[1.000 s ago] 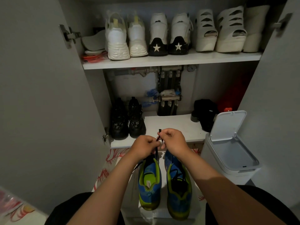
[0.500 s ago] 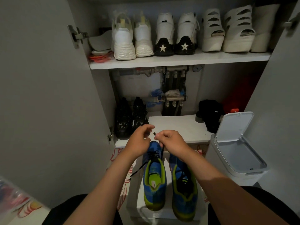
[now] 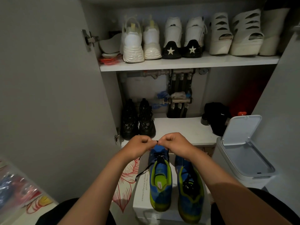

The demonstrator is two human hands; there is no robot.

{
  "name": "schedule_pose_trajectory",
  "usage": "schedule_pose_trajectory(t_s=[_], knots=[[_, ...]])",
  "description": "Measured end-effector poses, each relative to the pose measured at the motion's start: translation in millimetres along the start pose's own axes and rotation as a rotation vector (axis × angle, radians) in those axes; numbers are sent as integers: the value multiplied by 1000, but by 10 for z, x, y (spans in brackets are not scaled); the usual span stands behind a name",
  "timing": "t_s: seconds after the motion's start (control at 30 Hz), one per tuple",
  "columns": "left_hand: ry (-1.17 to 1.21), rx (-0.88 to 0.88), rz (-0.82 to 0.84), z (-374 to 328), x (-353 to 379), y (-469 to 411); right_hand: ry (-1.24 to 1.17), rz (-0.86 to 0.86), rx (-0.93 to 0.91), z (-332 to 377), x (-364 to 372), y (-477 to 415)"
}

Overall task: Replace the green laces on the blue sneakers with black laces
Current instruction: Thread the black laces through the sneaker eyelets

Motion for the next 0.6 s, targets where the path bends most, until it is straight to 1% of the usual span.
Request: schedule_pose_trajectory(t_s=[0.07,0.17,0.23,0.3,0.37,0.4,0.47,0.53,0.6], knots=[[54,-17,-9,-7,-34,23,16,-10,19,-13,-3,-4],[81,-64,14,33,-104,49,126,-42,47,-76,-43,-15],[-74,-101,3,104,-161,55,281,-75,104,-160,-91,-17],[-252,-112,-25,183,-213,55,505,-84,192,-262,-133,-12],[-282,-130,-34,229,-219,65,682,-70,250,-314,-125,17],[-275,-129,-24,236,-196,72,732,-55,241,-322,-100,23],[-284,-97,12,216,-107,91,717,-23,141,-276,-19,20],[-299,-48,36,180,-11,95,493,26,35,-201,93,4],[-339,-7,25,148,42,85,280,95,-3,-143,186,-2]])
Point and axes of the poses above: each hand's wrist, its own y-axis away from the middle knuckle, its own x-axis out of the palm, z = x × y, the point moved 3 cm from there along -y, towards the middle knuckle, and after that the axes turned 8 degrees about y, right-handed, at the moved point
